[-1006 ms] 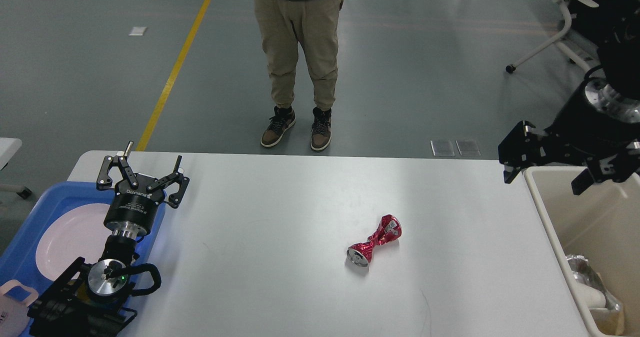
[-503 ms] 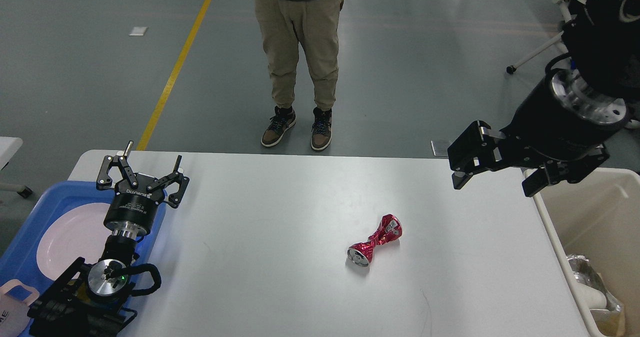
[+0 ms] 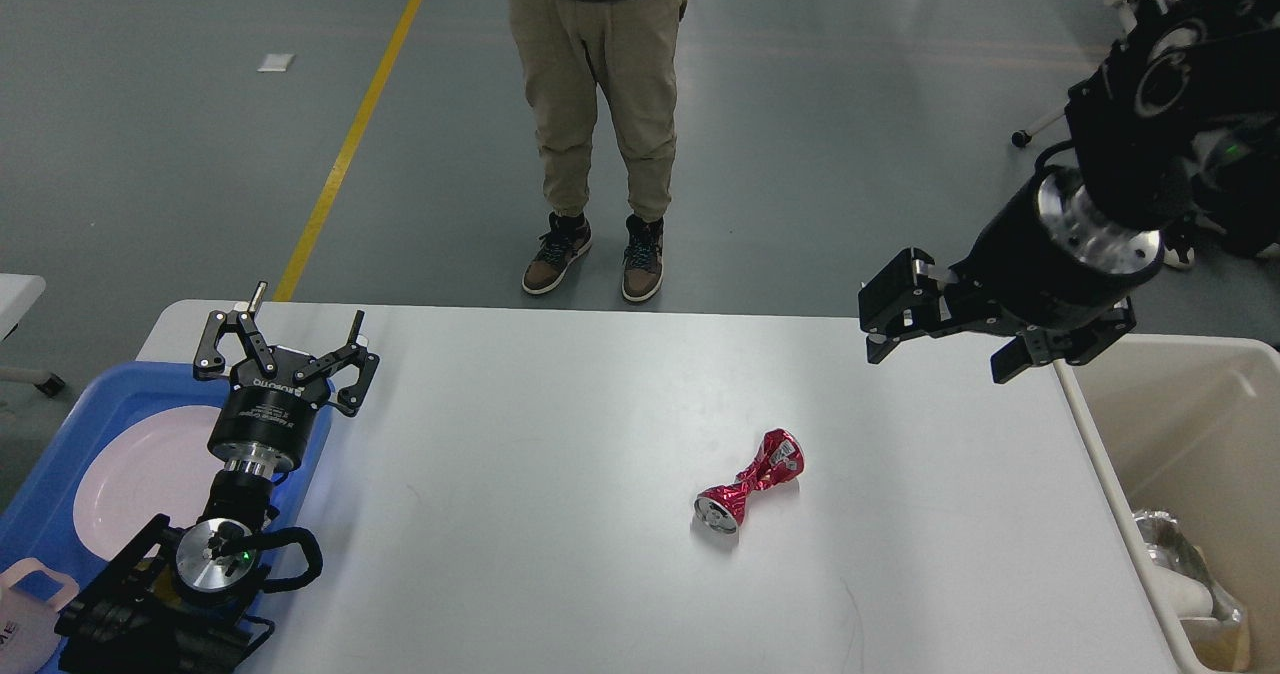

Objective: Tidy desktop
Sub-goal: 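Raise the right gripper out and move it over the red can, then lower the right gripper and grasp the crushed red soda can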

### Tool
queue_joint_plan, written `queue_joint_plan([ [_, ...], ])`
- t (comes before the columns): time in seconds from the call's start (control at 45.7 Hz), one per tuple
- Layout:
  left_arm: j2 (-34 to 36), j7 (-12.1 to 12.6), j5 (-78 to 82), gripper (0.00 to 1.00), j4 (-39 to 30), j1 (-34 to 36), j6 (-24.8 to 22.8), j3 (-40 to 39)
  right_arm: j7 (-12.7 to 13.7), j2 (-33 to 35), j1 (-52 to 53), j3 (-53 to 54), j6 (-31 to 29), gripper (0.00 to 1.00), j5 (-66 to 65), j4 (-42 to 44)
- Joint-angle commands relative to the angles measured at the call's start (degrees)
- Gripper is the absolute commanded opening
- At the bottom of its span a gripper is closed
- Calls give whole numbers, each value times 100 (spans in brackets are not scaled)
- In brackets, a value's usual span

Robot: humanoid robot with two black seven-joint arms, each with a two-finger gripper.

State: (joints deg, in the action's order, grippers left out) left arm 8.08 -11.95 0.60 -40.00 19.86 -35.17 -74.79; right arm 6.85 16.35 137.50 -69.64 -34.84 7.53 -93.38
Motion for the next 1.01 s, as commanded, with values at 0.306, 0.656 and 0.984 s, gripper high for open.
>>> queue_joint_plan([
  [0.306, 0, 0, 1, 96, 1, 0, 1, 0, 18, -615, -4467, 1707, 952, 100, 3, 3176],
  [0.656, 0, 0, 1, 96, 1, 0, 1, 0, 9, -1599, -6349, 2059, 1137, 100, -14, 5312],
  [0.984, 0, 0, 1, 96, 1, 0, 1, 0, 9, -2110, -7255, 2350, 1532, 100, -67, 6367],
])
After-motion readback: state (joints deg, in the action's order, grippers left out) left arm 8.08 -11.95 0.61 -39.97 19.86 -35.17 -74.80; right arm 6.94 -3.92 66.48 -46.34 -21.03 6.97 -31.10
